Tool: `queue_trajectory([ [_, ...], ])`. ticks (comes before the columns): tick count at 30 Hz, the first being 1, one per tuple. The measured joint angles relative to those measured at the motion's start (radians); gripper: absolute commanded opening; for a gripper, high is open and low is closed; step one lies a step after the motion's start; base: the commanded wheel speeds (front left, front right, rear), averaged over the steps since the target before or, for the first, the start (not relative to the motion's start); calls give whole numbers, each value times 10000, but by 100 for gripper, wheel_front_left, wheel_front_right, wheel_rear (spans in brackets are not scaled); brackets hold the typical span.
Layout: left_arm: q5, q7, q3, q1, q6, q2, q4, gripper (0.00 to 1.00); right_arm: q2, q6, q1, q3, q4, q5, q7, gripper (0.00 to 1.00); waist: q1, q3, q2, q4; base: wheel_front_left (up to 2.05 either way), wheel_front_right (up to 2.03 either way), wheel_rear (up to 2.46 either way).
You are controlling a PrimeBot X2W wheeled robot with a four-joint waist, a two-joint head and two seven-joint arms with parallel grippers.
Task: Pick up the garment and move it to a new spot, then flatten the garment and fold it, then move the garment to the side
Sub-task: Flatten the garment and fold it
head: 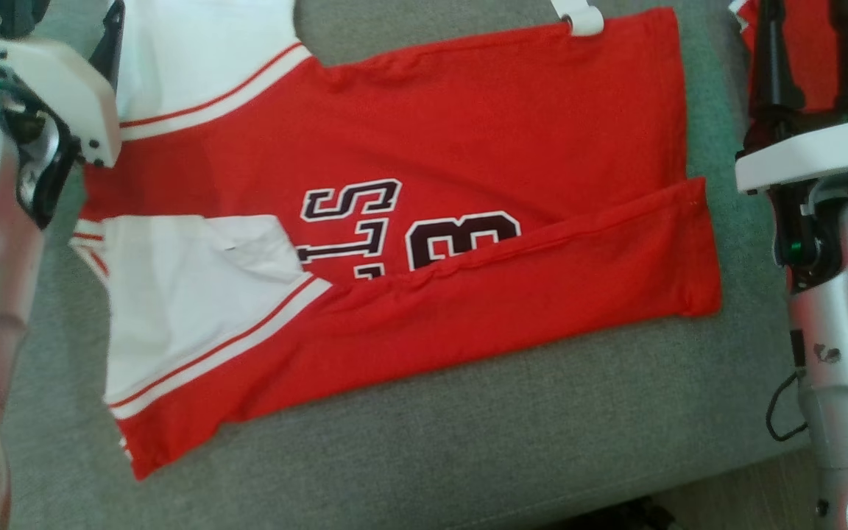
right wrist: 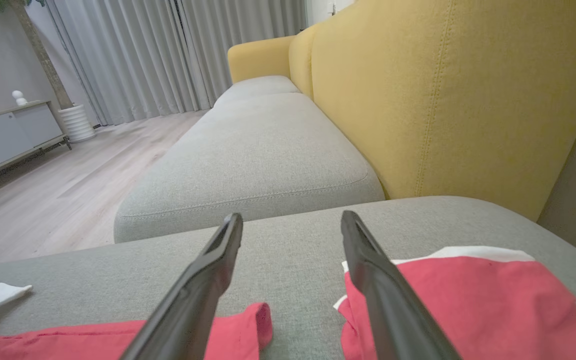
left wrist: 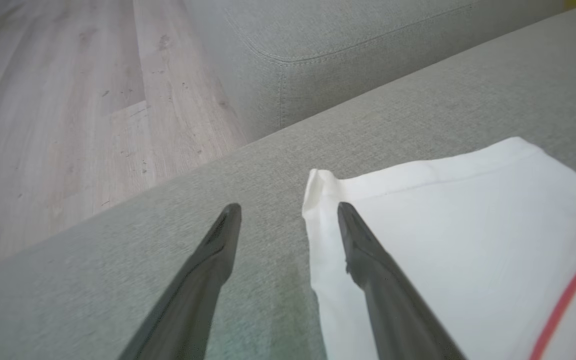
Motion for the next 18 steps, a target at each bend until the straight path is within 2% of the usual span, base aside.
queue_trajectory([
  [9,-1043,464,-750,-807,-2,104,811,100,19,0,-166,295,113,197,-169,100,-2,482,0,-402,0,0,0],
  [15,-1333,686,-1093,-1287,-2,253,1250,100,8,0,-218,491,136,253,-259,100,-2,610,0,-530,0,0,0],
  [16,-1415,702,-1149,-1320,-2,247,1302,72,2,0,-258,491,163,251,-270,100,-3,615,0,-528,0,0,0],
  [17,-1526,721,-1269,-1352,-2,240,1317,25,-4,0,-314,489,186,251,-272,100,-3,614,0,-519,0,0,0],
  [18,-1680,775,-1352,-1373,-2,211,1312,0,-12,0,-368,489,207,249,-286,100,-2,604,0,-507,0,0,0],
])
